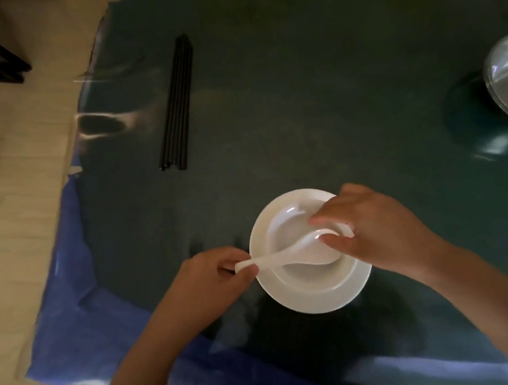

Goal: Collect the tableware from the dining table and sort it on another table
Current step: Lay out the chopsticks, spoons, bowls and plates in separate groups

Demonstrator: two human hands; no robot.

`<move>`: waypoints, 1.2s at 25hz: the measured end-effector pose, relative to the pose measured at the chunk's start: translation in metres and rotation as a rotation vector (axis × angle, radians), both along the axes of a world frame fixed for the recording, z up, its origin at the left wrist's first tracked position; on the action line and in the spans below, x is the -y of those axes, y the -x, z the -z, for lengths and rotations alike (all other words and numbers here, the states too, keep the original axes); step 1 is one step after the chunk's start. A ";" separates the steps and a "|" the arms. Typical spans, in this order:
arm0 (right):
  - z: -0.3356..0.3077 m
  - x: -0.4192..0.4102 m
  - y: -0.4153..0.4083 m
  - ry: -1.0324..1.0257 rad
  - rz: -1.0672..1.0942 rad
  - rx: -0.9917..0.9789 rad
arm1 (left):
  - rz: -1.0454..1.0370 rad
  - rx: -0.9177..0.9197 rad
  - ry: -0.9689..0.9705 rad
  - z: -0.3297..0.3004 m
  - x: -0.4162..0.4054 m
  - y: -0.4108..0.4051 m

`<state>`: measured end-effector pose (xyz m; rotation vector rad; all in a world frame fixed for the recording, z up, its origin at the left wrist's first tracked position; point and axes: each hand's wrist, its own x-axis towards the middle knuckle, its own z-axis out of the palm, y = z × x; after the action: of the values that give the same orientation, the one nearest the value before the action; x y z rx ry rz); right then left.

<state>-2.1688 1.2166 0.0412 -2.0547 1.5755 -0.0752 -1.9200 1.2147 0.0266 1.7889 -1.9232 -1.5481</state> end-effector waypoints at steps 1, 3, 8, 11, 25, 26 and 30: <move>0.001 -0.004 -0.001 0.048 -0.061 -0.093 | -0.013 -0.002 -0.013 0.001 -0.001 0.002; 0.002 -0.009 -0.004 0.135 -0.176 -0.285 | -0.070 -0.041 -0.031 0.002 -0.002 0.005; 0.006 -0.012 -0.018 0.264 -0.170 -0.438 | -0.192 -0.168 -0.059 -0.001 -0.007 0.008; 0.005 -0.011 -0.015 0.285 -0.023 -0.237 | -0.272 -0.248 -0.041 -0.002 -0.014 0.005; 0.013 0.221 -0.010 -0.065 0.542 0.497 | -0.670 -0.507 -0.080 0.029 0.117 0.059; 0.019 0.237 -0.011 -0.068 0.516 0.479 | -0.665 -0.476 -0.056 0.037 0.128 0.059; 0.046 0.289 -0.023 -0.081 0.471 0.415 | -0.588 -0.240 0.169 0.059 0.170 0.055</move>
<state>-2.1462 0.9278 -0.0046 -1.4491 1.7148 -0.5616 -1.9752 1.0451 -0.0327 1.7747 -1.2229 -1.2751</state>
